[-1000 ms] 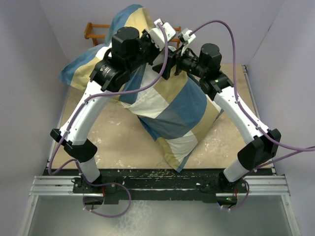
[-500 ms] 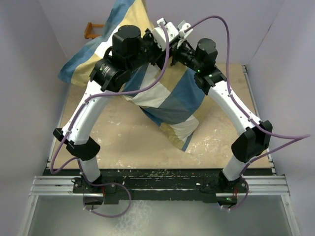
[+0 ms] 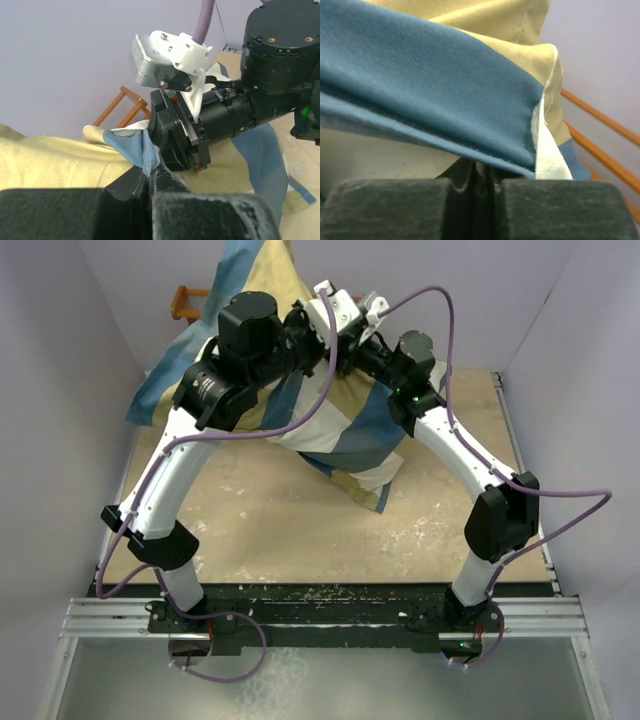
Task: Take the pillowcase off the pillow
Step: Remove the pillow from the pillowcase.
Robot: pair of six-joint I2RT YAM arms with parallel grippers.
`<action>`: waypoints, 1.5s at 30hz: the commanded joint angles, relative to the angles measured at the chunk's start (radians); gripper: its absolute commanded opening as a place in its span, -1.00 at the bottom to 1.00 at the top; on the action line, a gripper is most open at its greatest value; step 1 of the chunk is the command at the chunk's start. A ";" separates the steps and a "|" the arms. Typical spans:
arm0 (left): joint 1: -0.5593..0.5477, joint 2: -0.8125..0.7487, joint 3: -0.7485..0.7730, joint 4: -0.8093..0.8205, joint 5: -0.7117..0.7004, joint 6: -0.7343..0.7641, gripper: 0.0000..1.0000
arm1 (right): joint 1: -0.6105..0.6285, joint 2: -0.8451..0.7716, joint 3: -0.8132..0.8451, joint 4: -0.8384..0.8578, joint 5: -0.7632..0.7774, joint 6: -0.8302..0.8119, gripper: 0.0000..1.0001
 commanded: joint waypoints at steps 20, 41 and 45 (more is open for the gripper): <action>0.201 -0.195 -0.254 0.748 -0.335 0.245 -1.00 | 0.015 -0.591 -0.785 0.361 0.210 0.072 -1.00; 0.209 -0.098 -0.188 0.616 -0.307 0.116 -0.73 | 0.725 -0.567 -0.692 0.094 0.683 -0.529 -1.00; 0.212 -0.040 -0.150 0.630 -0.368 0.149 -0.78 | 0.863 -0.559 -0.685 0.102 0.754 -0.630 -1.00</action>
